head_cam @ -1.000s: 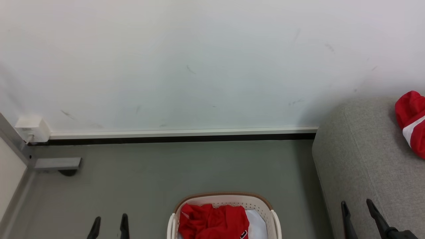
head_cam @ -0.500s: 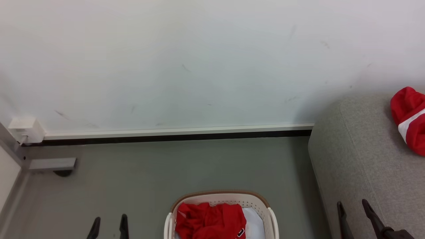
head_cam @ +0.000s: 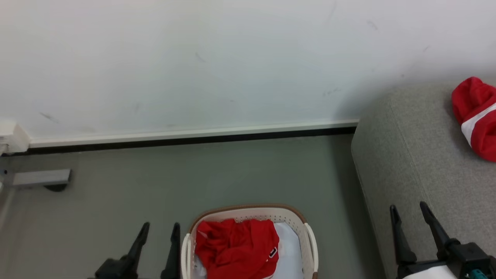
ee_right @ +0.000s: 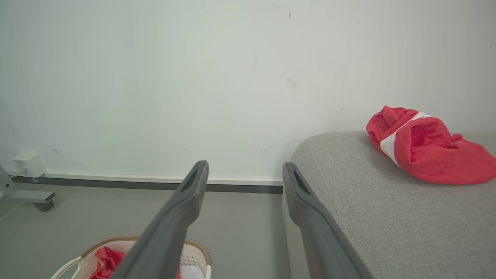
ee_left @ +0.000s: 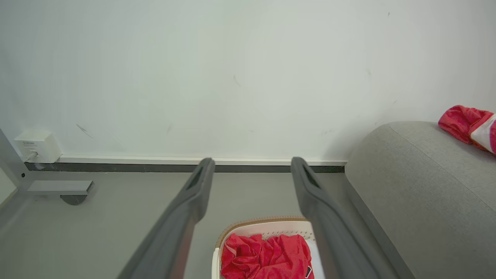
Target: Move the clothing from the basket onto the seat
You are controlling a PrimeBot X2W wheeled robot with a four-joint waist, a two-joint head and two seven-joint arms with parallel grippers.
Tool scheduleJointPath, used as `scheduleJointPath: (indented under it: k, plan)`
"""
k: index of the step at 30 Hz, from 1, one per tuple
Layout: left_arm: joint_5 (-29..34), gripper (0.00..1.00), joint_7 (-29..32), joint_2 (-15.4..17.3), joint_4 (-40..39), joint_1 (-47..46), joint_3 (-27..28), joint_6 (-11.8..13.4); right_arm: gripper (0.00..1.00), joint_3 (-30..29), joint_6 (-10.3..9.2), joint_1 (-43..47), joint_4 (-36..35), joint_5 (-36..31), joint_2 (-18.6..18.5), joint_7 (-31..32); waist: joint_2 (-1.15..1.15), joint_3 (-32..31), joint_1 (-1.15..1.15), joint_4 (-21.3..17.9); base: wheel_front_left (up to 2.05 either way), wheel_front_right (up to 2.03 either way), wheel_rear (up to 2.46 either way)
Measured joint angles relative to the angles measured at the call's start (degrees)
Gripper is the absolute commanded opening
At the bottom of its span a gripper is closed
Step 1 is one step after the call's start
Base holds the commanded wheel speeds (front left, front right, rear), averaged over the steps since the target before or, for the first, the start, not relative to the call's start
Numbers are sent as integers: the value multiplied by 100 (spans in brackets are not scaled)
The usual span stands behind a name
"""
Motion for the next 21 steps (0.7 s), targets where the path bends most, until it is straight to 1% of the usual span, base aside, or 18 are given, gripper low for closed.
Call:
scheduleJointPath:
  k: [3,6,13,18,21]
  plan:
    - [133,100,3,-3,368,-486,-254,-85,100,20,0,-222,-93,2,-2,1,0,294,0,-69,0,0,0]
    - [257,100,166,-2,773,-1053,-487,-138,100,21,0,-469,-225,9,0,0,0,633,1,-153,0,0,0]
    - [578,100,795,-8,1681,-2357,-1023,-215,100,-9,0,-1108,-594,52,-5,0,0,1545,1,-394,0,0,0]
    - [850,100,1312,-11,2408,-3193,-1304,-241,100,0,0,-1527,-827,99,-5,0,0,2248,2,-574,0,0,0]
    - [876,100,1540,-10,2815,-3626,-1481,-256,100,31,0,-1696,-929,104,-4,0,0,2661,2,-667,0,0,0]
